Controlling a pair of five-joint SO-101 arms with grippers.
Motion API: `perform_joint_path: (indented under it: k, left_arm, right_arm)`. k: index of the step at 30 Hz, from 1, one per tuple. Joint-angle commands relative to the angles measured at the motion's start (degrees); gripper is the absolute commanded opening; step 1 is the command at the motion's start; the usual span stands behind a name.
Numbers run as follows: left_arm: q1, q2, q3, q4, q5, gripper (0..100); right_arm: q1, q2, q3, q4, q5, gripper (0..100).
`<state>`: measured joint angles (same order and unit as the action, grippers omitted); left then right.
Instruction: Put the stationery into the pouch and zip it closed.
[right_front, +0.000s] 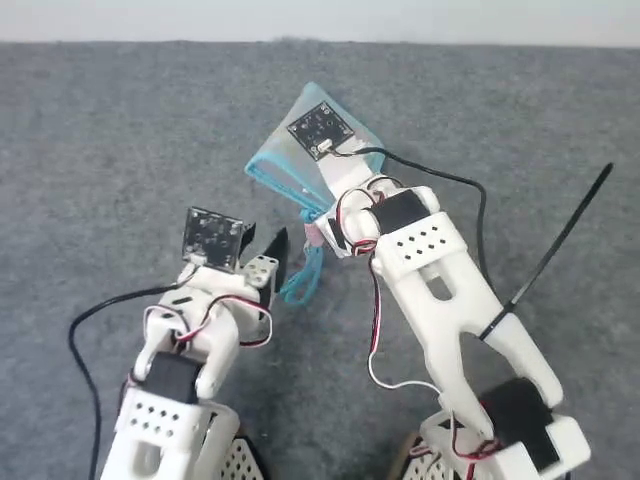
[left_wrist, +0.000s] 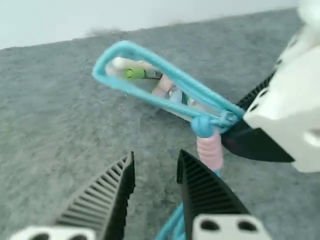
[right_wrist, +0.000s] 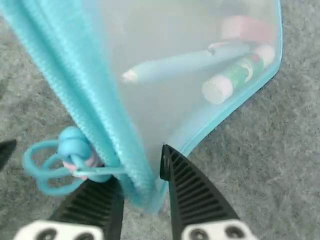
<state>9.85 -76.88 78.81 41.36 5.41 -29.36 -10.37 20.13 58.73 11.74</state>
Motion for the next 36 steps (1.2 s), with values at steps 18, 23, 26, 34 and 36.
perform_joint_path:
  k: [18, 23, 26, 34, 36]
  left_arm:
    - [0.88, 4.84, -1.27, -2.73, -0.26, 21]
    - [-0.88, 4.57, -1.8, -2.73, -0.26, 22]
    - [-4.13, 4.92, -4.09, -2.37, -0.18, 22]
    - [-2.37, 4.92, -4.09, -2.02, -0.44, 23]
    - [1.76, 4.92, -4.09, -0.53, -0.44, 26]
  right_arm:
    - [-0.04, 0.22, -2.11, 0.57, 2.55, 0.6]
    - [-0.04, 0.22, -2.11, 0.84, 2.55, 0.6]
    - [0.04, 0.22, -1.41, 0.75, 2.55, 0.6]
    - [-0.04, 0.22, -0.44, 0.4, 2.55, 0.6]
    - [-0.13, 0.13, -0.44, 0.4, 2.55, 0.6]
